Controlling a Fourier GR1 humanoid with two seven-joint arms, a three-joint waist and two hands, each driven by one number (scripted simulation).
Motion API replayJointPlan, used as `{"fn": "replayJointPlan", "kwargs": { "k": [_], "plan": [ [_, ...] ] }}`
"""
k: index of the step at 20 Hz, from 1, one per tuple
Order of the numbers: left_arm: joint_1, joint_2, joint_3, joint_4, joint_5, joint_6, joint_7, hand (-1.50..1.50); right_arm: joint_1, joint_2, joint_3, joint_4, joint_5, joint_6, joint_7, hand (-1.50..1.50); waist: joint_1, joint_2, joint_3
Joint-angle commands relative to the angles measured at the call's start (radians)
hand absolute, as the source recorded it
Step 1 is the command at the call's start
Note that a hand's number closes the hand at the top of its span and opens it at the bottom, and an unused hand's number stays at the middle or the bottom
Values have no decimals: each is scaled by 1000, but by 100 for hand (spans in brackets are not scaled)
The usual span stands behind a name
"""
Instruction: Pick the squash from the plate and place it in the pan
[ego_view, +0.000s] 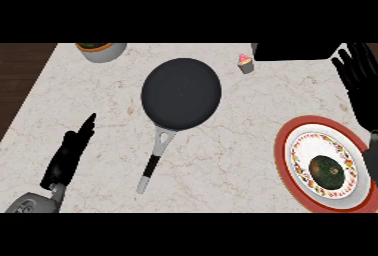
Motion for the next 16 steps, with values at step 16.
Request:
{"fn": "replayJointPlan", "kwargs": {
  "k": [16],
  "plan": [
    [139,29,69,-183,-27,35,-110,0,489,-315,-108,57,243,39,-48,-150,-21,4,-58]
  ]
}}
